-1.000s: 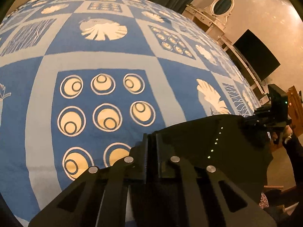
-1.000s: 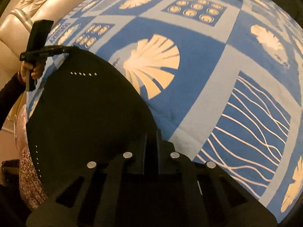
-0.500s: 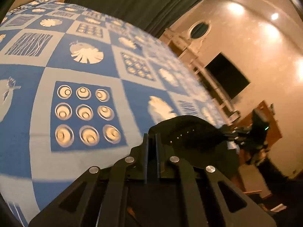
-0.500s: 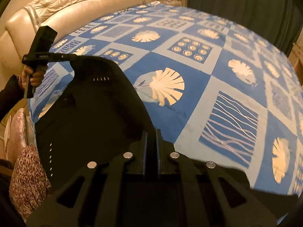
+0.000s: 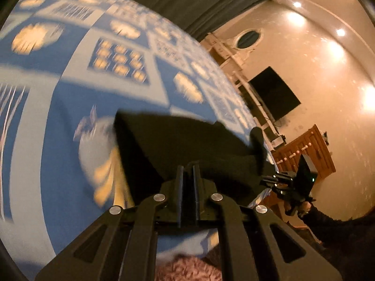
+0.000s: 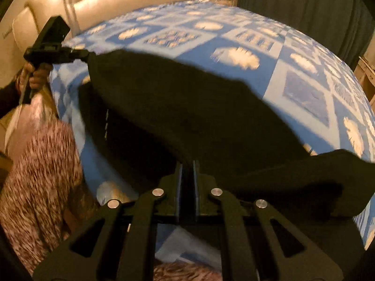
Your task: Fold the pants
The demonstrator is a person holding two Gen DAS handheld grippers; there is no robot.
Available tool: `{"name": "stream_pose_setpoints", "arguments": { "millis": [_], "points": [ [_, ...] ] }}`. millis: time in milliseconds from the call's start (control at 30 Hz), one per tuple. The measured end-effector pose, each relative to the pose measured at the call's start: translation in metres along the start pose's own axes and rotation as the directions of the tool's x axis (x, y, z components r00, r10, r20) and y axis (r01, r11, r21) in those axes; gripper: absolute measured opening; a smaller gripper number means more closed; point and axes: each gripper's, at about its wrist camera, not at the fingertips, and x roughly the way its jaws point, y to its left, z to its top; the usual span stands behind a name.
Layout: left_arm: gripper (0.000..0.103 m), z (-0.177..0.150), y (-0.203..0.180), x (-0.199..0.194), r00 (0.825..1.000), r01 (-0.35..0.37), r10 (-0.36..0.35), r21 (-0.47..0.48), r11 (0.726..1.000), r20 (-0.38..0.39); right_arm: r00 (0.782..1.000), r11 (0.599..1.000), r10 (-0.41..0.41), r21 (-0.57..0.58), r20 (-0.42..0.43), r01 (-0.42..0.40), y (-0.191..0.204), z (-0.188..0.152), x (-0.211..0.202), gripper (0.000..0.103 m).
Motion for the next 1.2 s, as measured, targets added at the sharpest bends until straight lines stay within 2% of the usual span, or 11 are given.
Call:
{"name": "stream_pose_setpoints", "arguments": {
  "millis": [367, 500, 533, 600, 700, 733, 800, 900, 1000, 1133, 1200],
  "points": [
    [0.008, -0.024, -0.001, -0.013, 0.999, 0.016, -0.015, -0.022, 1.000, 0.045, 1.000, 1.000, 0.001, -0.012, -0.016, -0.001, 0.020, -0.029, -0.004, 0.008],
    [0.011, -0.035, 0.001, -0.005, 0.998, -0.055, 0.055, 0.003, 0.999, -0.019, 0.998, 0.999, 0.008, -0.031, -0.059, -0.010, 0.025, -0.040, 0.005, 0.011],
    [0.014, -0.040, 0.004, 0.000, 0.993, -0.106, 0.106, 0.007, 0.994, -0.049, 0.997, 0.999, 0.007, -0.042, -0.073, -0.010, 0.026, -0.041, 0.008, 0.014],
    [0.033, -0.048, 0.010, 0.006, 0.983, -0.164, 0.163, -0.005, 0.986, -0.085, 0.997, 0.999, 0.022, -0.029, -0.072, -0.024, 0.025, -0.039, 0.008, 0.019],
    [0.040, -0.054, 0.012, -0.004, 0.976, -0.212, 0.210, -0.035, 0.977, -0.065, 0.995, 0.994, 0.092, 0.063, -0.039, -0.089, 0.012, -0.037, -0.007, 0.050],
    [0.056, -0.054, 0.010, -0.010, 0.971, -0.238, 0.236, -0.040, 0.970, -0.049, 0.995, 0.988, 0.104, 0.115, -0.004, -0.103, 0.001, -0.037, -0.018, 0.061],
    [0.073, -0.049, 0.004, -0.022, 0.947, -0.320, 0.321, -0.047, 0.946, 0.006, 0.992, 0.968, 0.121, 0.215, 0.048, -0.128, -0.023, -0.040, -0.035, 0.067],
    [0.077, -0.038, -0.014, -0.037, 0.915, -0.387, 0.392, -0.062, 0.920, 0.093, 0.988, 0.897, 0.091, 0.420, 0.123, -0.135, -0.091, -0.057, -0.068, 0.067],
    [0.079, -0.023, -0.033, -0.039, 0.887, -0.425, 0.433, -0.084, 0.901, 0.159, 0.986, 0.809, -0.067, 0.586, 0.152, -0.036, -0.173, -0.092, -0.107, 0.067],
    [0.083, -0.005, -0.058, -0.015, 0.862, -0.470, 0.474, -0.069, 0.880, 0.179, 0.946, 0.574, -0.319, 0.806, 0.058, 0.144, -0.307, -0.177, -0.165, 0.067],
    [0.083, 0.001, -0.068, 0.008, 0.863, -0.476, 0.479, -0.056, 0.878, 0.159, 0.930, 0.451, -0.366, 0.869, -0.027, 0.203, -0.362, -0.219, -0.179, 0.067]
  ]
}}
